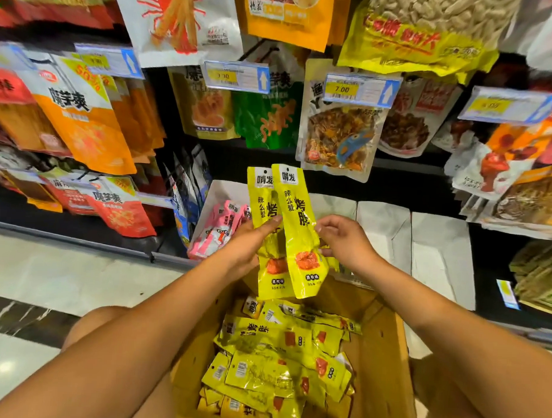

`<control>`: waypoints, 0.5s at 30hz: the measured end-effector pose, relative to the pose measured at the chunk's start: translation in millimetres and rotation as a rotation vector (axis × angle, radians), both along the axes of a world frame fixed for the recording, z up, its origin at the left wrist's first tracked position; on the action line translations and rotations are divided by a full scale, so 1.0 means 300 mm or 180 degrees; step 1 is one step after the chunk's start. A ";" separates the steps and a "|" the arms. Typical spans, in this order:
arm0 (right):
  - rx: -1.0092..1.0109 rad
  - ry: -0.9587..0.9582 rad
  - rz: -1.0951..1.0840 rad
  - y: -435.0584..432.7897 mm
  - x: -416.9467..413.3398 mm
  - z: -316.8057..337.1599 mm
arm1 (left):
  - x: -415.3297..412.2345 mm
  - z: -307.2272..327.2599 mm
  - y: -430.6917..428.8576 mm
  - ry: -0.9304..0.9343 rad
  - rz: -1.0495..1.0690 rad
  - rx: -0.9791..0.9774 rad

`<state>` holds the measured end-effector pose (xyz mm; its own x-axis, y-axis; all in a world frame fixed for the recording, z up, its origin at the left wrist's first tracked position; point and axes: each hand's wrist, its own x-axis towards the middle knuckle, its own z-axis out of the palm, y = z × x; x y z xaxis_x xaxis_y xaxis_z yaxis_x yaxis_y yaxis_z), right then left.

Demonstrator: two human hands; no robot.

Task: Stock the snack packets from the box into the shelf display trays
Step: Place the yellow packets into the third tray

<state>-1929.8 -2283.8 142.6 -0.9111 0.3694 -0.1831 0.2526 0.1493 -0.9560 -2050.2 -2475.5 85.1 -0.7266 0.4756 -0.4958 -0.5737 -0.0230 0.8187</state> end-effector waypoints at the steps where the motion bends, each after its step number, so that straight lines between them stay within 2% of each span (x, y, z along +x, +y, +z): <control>1: 0.0020 0.0020 -0.0056 0.000 -0.010 -0.012 | 0.025 0.049 0.015 -0.0055 0.0093 0.0089; 4: 0.0099 0.0129 -0.0208 0.003 -0.030 -0.036 | 0.060 0.158 0.066 -0.0007 0.0121 0.0547; 8: -0.0039 0.0162 -0.0180 0.009 -0.037 -0.050 | 0.028 0.151 0.125 0.0446 0.0186 0.0263; 15: -0.0337 -0.0398 0.0108 0.011 -0.022 -0.041 | -0.004 0.113 0.145 0.0514 0.0278 0.0134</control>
